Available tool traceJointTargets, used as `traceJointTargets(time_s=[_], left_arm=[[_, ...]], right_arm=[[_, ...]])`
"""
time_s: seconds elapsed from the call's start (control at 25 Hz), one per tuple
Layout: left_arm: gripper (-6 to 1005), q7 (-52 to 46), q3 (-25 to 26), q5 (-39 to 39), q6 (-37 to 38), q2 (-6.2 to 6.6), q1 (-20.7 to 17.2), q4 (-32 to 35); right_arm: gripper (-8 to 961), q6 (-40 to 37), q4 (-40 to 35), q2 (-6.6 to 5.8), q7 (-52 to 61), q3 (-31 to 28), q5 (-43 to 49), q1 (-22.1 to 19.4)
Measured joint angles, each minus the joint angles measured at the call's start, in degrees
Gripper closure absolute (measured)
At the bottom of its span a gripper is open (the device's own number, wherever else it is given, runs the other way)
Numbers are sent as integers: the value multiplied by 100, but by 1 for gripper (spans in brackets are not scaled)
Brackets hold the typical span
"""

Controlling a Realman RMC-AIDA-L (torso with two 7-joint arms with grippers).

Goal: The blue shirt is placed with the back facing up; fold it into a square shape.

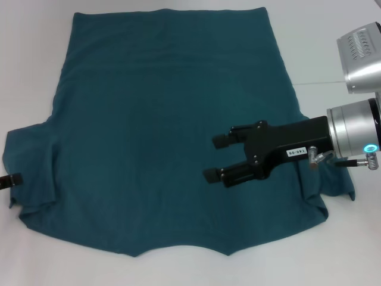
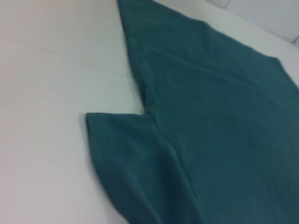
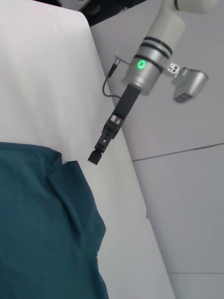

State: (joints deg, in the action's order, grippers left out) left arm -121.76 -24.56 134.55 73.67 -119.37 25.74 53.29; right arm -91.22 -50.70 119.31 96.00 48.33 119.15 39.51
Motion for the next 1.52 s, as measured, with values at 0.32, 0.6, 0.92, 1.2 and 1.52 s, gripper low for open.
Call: traceJointTargets(time_s=[0.32, 0.6, 0.92, 1.2, 1.52], left_arm=[[169, 13, -404, 64, -828, -155, -15, -17], [169, 113, -773, 203, -1260, -188, -50, -155], [169, 99, -1066, 292, -1343, -232, -75, -162], [169, 61, -1080, 346, -1372, -240, -37, -162], [264, 37, -1079, 342, -1575, -284, -5, -204]], right_arm=[[40, 21, -1, 24, -3, 0, 1, 13], [41, 84, -1, 36, -13, 9, 3, 13], [43, 143, 2, 41, -19, 32, 3, 16], [45, 158, 23, 49, -20, 45, 3, 30], [44, 226, 31, 48, -20, 33, 3, 8]])
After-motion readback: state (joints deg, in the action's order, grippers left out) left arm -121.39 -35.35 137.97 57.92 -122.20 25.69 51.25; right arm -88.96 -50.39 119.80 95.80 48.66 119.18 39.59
